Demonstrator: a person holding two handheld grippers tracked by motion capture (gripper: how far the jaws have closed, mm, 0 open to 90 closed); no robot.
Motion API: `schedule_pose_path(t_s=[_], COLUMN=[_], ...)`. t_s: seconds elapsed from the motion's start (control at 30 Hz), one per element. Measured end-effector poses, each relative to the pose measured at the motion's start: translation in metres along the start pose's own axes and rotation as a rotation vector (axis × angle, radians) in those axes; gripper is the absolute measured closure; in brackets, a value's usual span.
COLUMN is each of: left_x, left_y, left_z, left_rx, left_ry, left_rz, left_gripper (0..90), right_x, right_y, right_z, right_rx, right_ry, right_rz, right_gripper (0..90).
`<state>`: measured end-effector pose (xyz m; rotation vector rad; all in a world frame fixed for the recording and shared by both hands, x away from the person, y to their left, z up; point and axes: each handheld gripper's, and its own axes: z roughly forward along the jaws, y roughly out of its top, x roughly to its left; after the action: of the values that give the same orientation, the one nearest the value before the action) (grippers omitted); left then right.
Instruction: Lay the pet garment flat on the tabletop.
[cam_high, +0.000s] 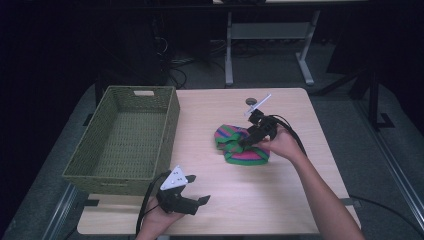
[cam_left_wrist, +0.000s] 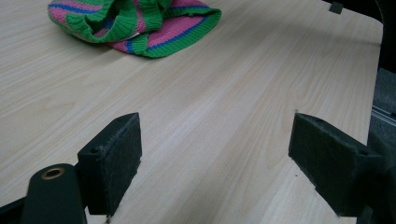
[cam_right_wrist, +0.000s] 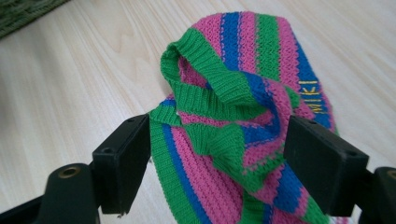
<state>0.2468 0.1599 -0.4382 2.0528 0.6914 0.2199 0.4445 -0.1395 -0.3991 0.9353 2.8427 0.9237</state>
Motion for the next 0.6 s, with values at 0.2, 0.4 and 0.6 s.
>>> schedule_pose_path(t_s=[0.2, 0.4, 0.6], left_x=[-0.002, -0.002, -0.003], left_y=[0.0, 0.0, 0.0], left_z=[0.002, 0.002, 0.003], left_rx=[0.019, 0.02, 0.025], left_ry=[-0.009, -0.009, -0.009], left_rz=[0.018, 0.02, 0.027], left_gripper=[16.9, 16.9, 16.9], right_x=[0.0, -0.002, -0.001], right_y=[0.005, 0.007, 0.007], right_z=[0.015, 0.03, 0.043], right_rx=[0.024, 0.054, 0.104], right_ry=[-0.027, -0.058, -0.062], right_rz=[0.001, 0.012, 0.013], right_gripper=[23.0, 23.5, 23.4])
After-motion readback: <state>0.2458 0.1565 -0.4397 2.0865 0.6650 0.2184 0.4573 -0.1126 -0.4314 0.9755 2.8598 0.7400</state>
